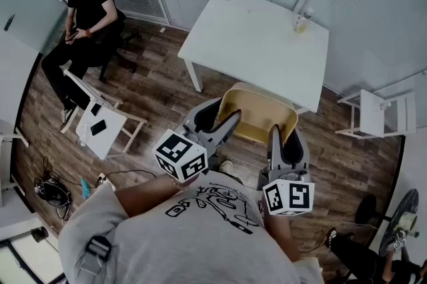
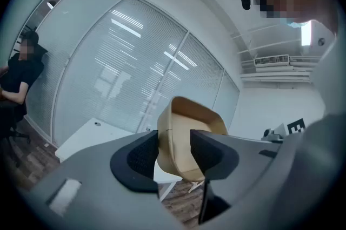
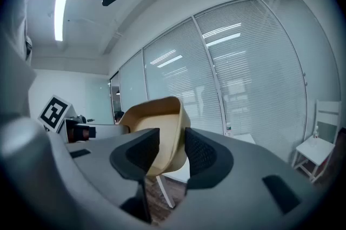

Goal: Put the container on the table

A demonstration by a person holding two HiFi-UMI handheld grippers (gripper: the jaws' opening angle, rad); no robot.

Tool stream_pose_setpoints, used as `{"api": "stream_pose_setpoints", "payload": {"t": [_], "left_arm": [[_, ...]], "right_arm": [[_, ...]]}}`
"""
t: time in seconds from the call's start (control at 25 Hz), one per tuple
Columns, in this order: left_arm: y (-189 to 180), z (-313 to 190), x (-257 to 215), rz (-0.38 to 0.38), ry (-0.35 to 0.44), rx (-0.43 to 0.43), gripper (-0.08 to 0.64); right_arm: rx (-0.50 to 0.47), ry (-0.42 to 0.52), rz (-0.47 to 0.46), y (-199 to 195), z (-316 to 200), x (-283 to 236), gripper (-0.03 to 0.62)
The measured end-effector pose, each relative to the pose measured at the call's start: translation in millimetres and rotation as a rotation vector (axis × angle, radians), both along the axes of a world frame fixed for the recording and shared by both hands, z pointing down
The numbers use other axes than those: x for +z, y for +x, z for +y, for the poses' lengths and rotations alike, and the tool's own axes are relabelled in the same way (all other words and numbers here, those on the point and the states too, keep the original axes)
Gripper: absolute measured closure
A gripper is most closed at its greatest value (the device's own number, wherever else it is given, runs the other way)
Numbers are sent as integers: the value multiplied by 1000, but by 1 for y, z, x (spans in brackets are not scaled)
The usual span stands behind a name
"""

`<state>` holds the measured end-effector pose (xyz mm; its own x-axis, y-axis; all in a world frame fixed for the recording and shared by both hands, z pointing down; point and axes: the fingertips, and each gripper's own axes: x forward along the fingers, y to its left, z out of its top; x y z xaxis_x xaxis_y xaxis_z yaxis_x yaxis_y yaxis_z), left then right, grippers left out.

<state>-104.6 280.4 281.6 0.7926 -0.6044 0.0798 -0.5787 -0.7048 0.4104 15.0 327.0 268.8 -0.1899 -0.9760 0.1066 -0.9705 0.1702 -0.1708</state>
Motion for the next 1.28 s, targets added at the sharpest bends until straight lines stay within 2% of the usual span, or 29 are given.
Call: {"api": "stream_pose_setpoints", "payload": {"t": [0.88,1.08,1.28], "left_arm": [[59,17,10,-4,-18,-31,391],[56,14,9,-6,-22,-49,391],[45,-13,18,-10,-35,-63,393]], "right_arm": [[-25,9,-50,60,14,7,471],[-45,0,-58,59,10,9,471],[-57,-21,-63,48,-18,18,471]]}}
